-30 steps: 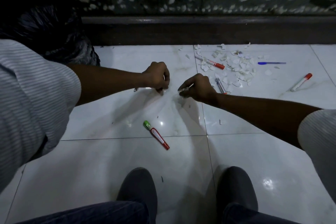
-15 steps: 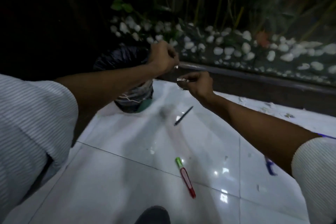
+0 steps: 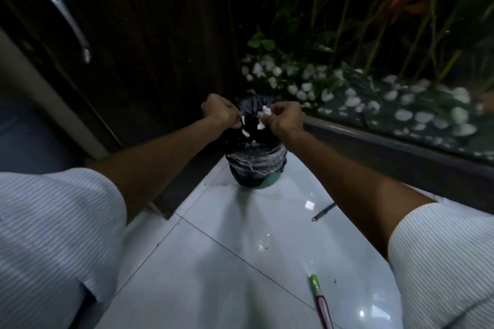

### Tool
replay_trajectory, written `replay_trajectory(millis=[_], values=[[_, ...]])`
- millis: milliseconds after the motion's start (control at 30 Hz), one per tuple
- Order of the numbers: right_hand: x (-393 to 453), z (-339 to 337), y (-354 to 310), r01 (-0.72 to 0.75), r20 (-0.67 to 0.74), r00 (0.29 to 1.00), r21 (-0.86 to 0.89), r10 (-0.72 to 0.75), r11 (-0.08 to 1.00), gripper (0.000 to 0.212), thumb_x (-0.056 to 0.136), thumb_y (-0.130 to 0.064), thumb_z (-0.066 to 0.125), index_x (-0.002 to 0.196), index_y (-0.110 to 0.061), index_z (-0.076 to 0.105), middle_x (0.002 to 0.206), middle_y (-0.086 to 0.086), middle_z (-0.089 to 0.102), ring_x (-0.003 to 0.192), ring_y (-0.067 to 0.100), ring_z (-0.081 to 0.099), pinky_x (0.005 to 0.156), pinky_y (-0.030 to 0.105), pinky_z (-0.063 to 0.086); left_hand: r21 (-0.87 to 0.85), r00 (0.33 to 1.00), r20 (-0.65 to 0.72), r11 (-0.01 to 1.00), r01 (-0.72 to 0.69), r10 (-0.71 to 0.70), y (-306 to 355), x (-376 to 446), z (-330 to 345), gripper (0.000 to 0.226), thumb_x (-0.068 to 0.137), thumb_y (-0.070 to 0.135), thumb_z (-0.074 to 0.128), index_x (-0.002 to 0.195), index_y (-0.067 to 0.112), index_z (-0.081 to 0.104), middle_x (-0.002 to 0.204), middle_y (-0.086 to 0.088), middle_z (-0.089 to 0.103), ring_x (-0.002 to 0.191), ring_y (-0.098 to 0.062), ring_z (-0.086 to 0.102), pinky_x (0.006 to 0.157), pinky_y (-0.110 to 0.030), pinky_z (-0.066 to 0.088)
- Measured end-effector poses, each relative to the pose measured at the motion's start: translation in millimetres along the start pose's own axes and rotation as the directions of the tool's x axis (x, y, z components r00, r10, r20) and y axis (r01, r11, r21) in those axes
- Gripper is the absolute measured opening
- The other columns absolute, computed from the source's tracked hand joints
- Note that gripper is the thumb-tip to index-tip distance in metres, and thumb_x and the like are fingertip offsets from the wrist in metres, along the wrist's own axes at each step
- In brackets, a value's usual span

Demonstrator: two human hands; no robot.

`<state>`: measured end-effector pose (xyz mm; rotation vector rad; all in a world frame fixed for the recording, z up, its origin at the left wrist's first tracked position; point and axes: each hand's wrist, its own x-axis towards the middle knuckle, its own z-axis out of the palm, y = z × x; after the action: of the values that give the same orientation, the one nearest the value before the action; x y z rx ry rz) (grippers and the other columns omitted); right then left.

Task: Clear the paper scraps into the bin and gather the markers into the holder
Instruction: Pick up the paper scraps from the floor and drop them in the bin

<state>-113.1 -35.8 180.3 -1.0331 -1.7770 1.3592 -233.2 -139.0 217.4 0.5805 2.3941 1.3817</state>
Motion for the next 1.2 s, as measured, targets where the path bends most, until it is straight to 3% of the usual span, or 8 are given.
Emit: replay_trajectory(millis=[167,333,433,533,667,867,1033,1200], values=[[-6,5,-1,0.075,0.121,0.991,-0.11,-0.061,0.991,0.03,0.086,-0.007,0.08,0.114,-0.003,0.073,0.111,0.013,0.073,0.108,0.022,0.068,0.097,0.031,0.055,0.136,0.999,0.021,0.989,-0.052,0.05,5,-1,1,0.009,0.093,0.002,0.066,0.093,0.003,0.075,0.081,-0.02,0.076,0.064,-0.029,0.077,0.064,-0.043,0.067],[-13,-36,7,0.108,0.025,0.994,-0.051,-0.107,0.993,0.013,0.091,-0.004,0.073,0.104,-0.002,0.073,0.099,0.008,0.073,0.093,0.021,0.073,0.079,0.036,0.064,0.209,0.969,-0.036,0.95,-0.231,0.243,20,-12,33,0.009,0.087,0.015,0.071,0.08,0.012,0.076,0.074,-0.01,0.075,0.069,-0.027,0.075,0.063,-0.045,0.066],[-19,-73,17,0.109,-0.023,0.994,-0.077,-0.111,0.991,0.006,0.092,-0.004,0.071,0.096,-0.009,0.072,0.092,0.003,0.071,0.082,0.019,0.073,0.058,0.026,0.061,0.163,0.943,0.015,0.929,-0.332,0.334,39,-29,70,0.011,0.087,0.019,0.074,0.078,0.013,0.075,0.077,-0.007,0.074,0.08,-0.029,0.073,0.071,-0.041,0.065],[-28,-118,30,0.12,-0.073,0.988,-0.202,-0.137,0.972,0.007,0.089,-0.012,0.076,0.095,-0.014,0.075,0.093,0.002,0.075,0.085,0.019,0.075,0.066,0.036,0.064,0.12,0.902,0.097,0.895,-0.43,0.421,58,-50,117,0.013,0.087,0.019,0.074,0.077,0.012,0.07,0.072,-0.007,0.071,0.081,-0.023,0.071,0.076,-0.034,0.061],[-55,-194,50,0.039,-0.146,0.985,-0.325,-0.091,0.945,0.005,0.089,-0.013,0.075,0.093,-0.012,0.077,0.085,0.003,0.075,0.078,0.02,0.074,0.067,0.045,0.065,0.066,0.835,0.265,0.854,-0.516,0.483,82,-97,187,0.014,0.086,0.015,0.069,0.072,0.016,0.066,0.075,-0.006,0.068,0.08,-0.024,0.068,0.076,-0.036,0.06],[-120,-281,94,-0.257,-0.27,0.95,-0.391,0.157,0.884,0.007,0.093,-0.003,0.065,0.093,-0.002,0.072,0.075,0.01,0.071,0.075,0.032,0.075,0.061,0.046,0.063,-0.024,0.777,0.515,0.912,-0.41,0.363,76,-173,269,0.016,0.083,0.009,0.057,0.083,0.004,0.072,0.08,-0.013,0.072,0.077,-0.031,0.07,0.065,-0.049,0.064],[-182,-311,156,-0.28,-0.099,0.951,-0.676,0.293,0.682,0.021,0.084,-0.015,0.082,0.103,-0.006,0.078,0.098,0.012,0.077,0.078,0.02,0.072,0.079,0.037,0.063,0.106,0.549,0.812,0.874,-0.474,0.199,22,-232,282,0.009,0.086,0.005,0.073,0.089,-0.004,0.072,0.082,-0.02,0.074,0.069,-0.033,0.076,0.063,-0.047,0.066],[-232,-327,200,-0.128,0.096,0.875,-0.899,0.475,0.418,0.057,0.084,-0.023,0.082,0.137,-0.022,0.061,0.133,0.005,0.061,0.122,0.025,0.058,0.099,0.038,0.051,0.023,0.157,0.975,0.625,-0.781,0.16,-54,-261,286,0.019,0.075,0.01,0.084,0.09,0.004,0.075,0.093,-0.01,0.072,0.07,-0.021,0.068,0.07,-0.036,0.063]])
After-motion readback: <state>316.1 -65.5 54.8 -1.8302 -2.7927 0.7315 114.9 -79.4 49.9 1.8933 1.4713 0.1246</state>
